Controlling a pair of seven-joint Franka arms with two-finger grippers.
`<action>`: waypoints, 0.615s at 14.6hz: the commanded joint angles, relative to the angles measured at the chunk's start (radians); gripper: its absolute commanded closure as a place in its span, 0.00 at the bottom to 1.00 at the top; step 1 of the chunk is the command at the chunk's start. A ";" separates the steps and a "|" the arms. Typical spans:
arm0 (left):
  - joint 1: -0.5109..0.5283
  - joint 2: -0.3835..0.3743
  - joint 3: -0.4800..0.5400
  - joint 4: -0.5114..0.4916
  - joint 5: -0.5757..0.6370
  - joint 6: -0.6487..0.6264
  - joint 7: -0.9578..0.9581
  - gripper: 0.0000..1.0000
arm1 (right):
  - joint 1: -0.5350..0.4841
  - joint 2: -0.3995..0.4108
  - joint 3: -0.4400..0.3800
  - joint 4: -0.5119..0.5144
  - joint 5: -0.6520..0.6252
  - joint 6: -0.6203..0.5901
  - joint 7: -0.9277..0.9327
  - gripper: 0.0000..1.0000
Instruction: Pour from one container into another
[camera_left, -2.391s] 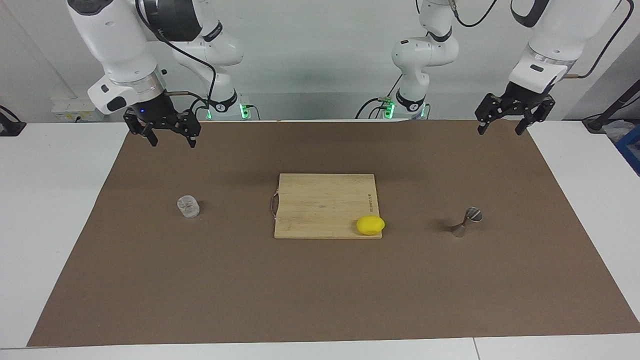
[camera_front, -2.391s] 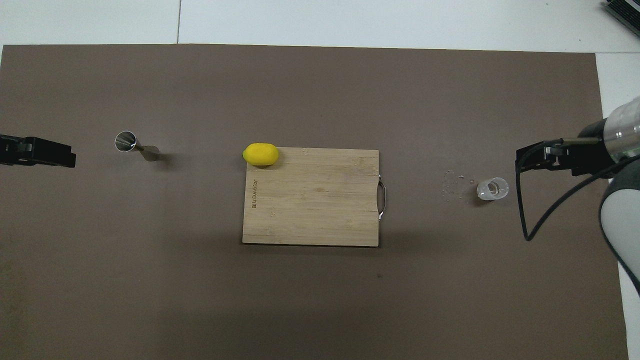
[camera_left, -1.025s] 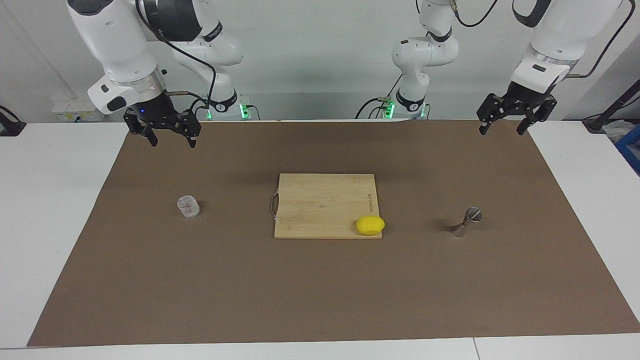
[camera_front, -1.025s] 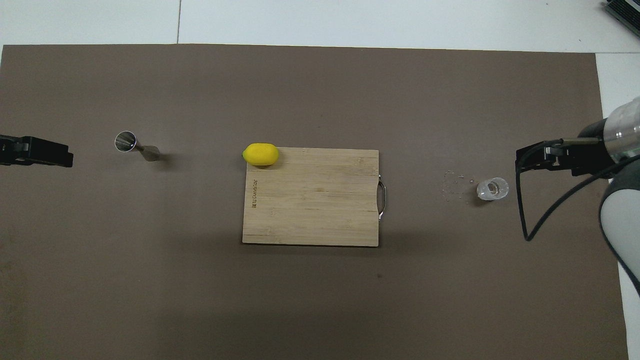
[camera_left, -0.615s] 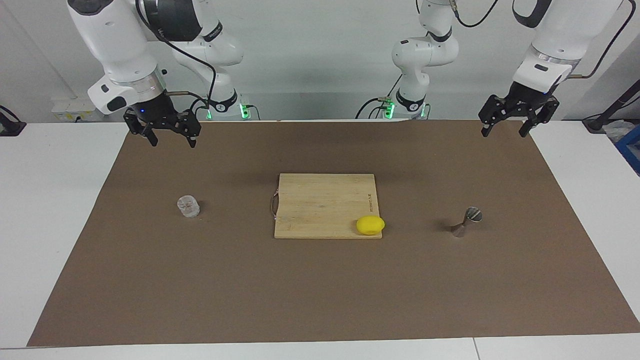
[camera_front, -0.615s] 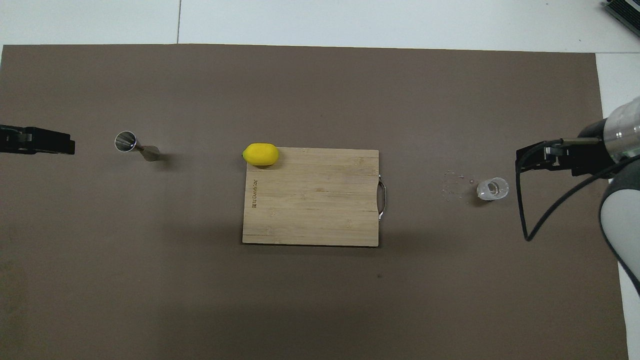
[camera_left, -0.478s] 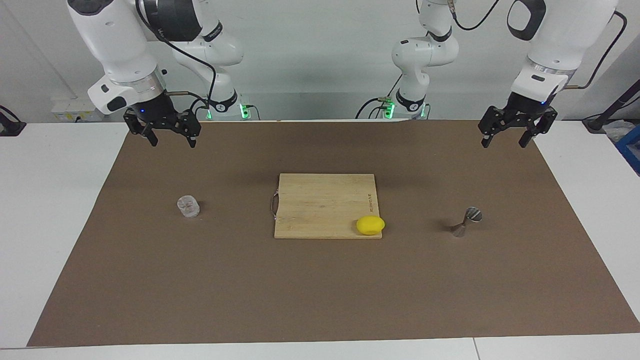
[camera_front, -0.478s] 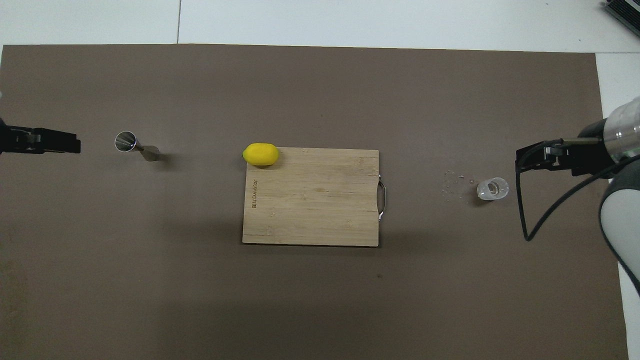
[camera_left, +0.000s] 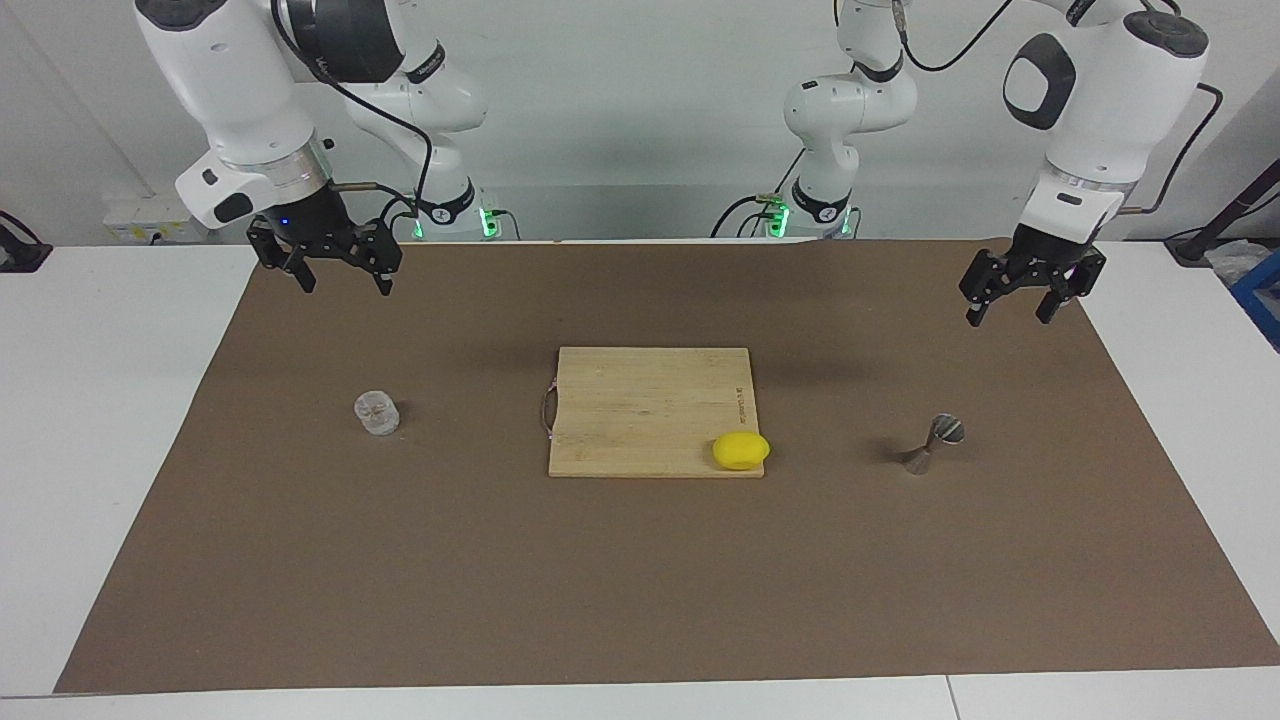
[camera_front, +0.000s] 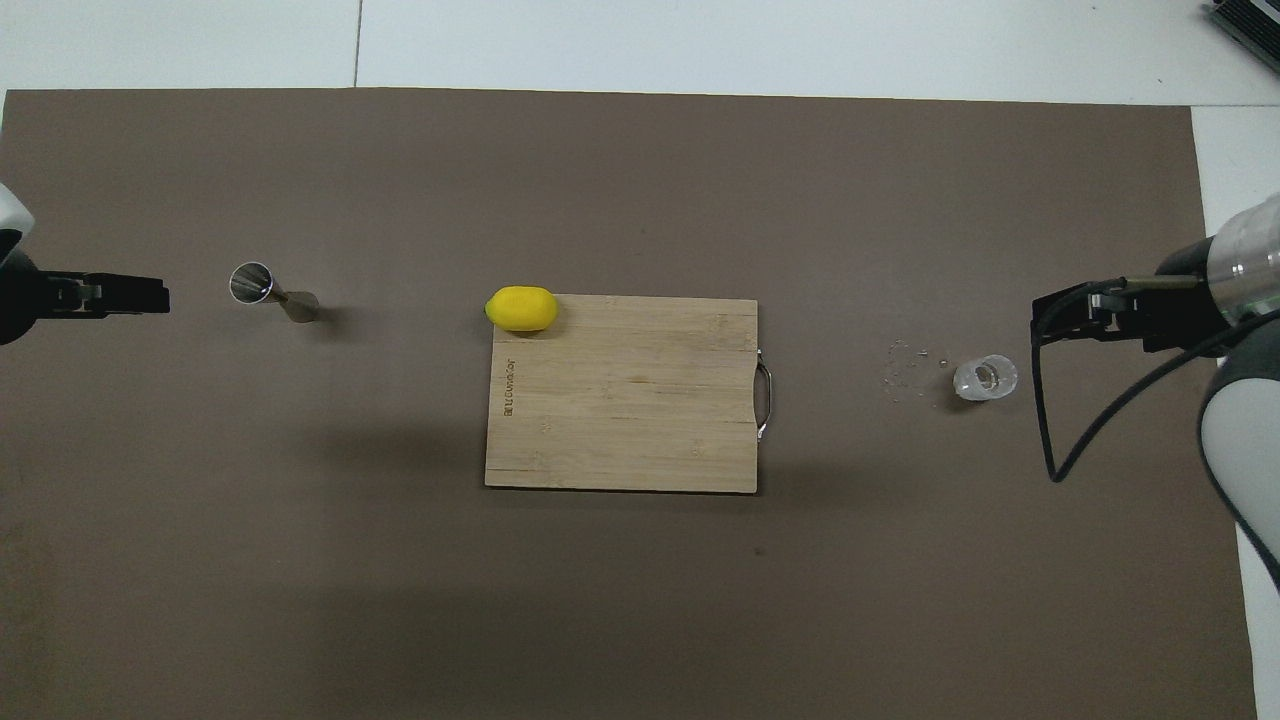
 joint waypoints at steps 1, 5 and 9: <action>0.013 -0.031 -0.006 -0.080 0.017 0.101 -0.002 0.00 | -0.010 -0.024 0.002 -0.024 -0.006 -0.006 -0.021 0.00; 0.012 -0.033 -0.008 -0.092 0.017 0.112 -0.013 0.00 | -0.010 -0.024 0.002 -0.024 -0.006 -0.006 -0.021 0.00; 0.012 -0.034 -0.008 -0.094 0.017 0.102 -0.014 0.00 | -0.010 -0.024 0.002 -0.023 -0.006 -0.006 -0.021 0.00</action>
